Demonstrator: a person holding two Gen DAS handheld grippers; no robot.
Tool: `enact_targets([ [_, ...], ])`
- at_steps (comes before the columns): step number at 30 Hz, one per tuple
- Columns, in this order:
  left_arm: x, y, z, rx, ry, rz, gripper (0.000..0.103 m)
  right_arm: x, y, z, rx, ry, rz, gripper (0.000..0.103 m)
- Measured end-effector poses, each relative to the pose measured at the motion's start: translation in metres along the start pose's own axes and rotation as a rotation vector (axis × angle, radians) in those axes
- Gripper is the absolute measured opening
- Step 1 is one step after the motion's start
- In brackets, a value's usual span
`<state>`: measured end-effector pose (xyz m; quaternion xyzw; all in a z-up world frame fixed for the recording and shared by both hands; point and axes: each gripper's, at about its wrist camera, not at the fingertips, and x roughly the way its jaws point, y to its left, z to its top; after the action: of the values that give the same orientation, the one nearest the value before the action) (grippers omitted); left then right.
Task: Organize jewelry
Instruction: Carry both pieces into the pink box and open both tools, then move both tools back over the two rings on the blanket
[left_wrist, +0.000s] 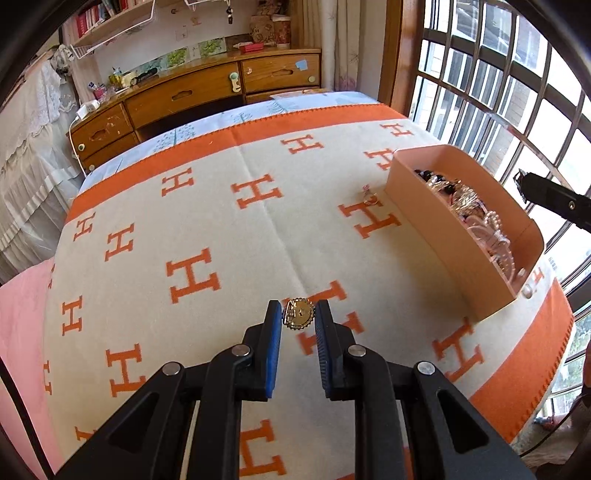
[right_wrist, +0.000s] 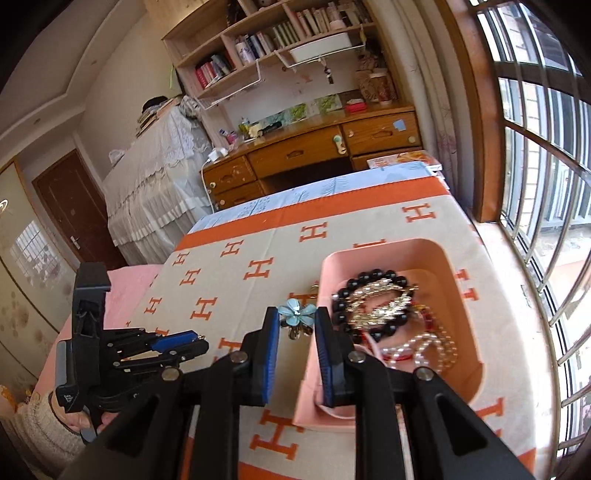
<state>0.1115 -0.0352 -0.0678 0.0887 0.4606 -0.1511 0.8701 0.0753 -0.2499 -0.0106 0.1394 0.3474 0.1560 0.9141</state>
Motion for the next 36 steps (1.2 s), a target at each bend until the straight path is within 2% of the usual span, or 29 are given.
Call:
enact_targets([
  [8, -0.020, -0.066, 0.037, 0.064, -0.072, -0.109, 0.016, -0.030, -0.055, -0.008, 0.088, -0.037, -0.078, 0.019],
  [12, -0.014, -0.100, 0.047, 0.102, -0.066, -0.156, 0.016, -0.032, -0.063, -0.017, 0.078, -0.018, -0.076, 0.020],
  [17, -0.004, -0.131, 0.048, 0.144, -0.045, -0.180, 0.016, -0.027, -0.068, -0.023, 0.062, 0.006, -0.063, 0.020],
  [23, 0.001, -0.138, 0.045, 0.153, -0.028, -0.177, 0.017, -0.021, -0.067, -0.025, 0.048, 0.032, -0.070, 0.021],
  [28, 0.001, -0.136, 0.042, 0.147, -0.031, -0.167, 0.033, -0.019, -0.069, -0.026, 0.061, 0.038, -0.068, 0.028],
  [33, -0.003, -0.125, 0.037, 0.120, -0.033, -0.166, 0.033, -0.023, -0.068, -0.027, 0.069, 0.025, -0.058, 0.028],
  [36, -0.009, -0.112, 0.030, 0.088, -0.040, -0.156, 0.037, -0.023, -0.063, -0.027, 0.055, 0.027, -0.059, 0.028],
])
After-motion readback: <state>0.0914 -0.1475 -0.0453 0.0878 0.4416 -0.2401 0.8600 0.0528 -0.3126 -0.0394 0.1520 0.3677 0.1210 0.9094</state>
